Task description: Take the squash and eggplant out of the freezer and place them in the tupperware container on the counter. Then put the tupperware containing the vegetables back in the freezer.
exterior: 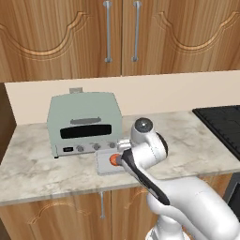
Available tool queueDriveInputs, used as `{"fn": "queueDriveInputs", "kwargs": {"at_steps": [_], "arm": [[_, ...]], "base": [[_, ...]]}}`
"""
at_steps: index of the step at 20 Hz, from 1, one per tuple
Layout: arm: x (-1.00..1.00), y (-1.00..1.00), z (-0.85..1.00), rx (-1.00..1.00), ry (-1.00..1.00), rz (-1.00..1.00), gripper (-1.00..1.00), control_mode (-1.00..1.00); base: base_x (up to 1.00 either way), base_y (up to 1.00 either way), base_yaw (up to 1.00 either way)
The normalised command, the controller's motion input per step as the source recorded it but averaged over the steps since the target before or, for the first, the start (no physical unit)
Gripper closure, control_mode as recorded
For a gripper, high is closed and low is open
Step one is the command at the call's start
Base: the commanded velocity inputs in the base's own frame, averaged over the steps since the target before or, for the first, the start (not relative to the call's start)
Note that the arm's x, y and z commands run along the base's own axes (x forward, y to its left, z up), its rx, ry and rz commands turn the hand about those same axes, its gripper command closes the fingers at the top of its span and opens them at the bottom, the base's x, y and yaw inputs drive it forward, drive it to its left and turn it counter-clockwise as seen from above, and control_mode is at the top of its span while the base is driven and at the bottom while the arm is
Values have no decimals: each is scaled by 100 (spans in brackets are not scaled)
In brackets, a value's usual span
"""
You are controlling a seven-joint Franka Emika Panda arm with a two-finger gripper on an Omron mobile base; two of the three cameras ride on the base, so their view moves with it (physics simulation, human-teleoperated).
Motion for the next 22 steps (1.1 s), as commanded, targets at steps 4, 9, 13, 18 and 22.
{"fn": "queueDriveInputs", "kwargs": {"at_steps": [4,9,13,18,22], "arm": [[0,-73,-34,3,9,0,-100,-100],[17,-26,-40,3,4,2,-100,-100],[36,-8,-65,4,9,2,-100,-100],[34,0,-64,2,9,3,-100,-100],[6,0,-51,0,2,2,-100,-100]], "base": [[0,0,0],[0,0,0],[0,0,0],[0,0,0],[0,0,0]]}}
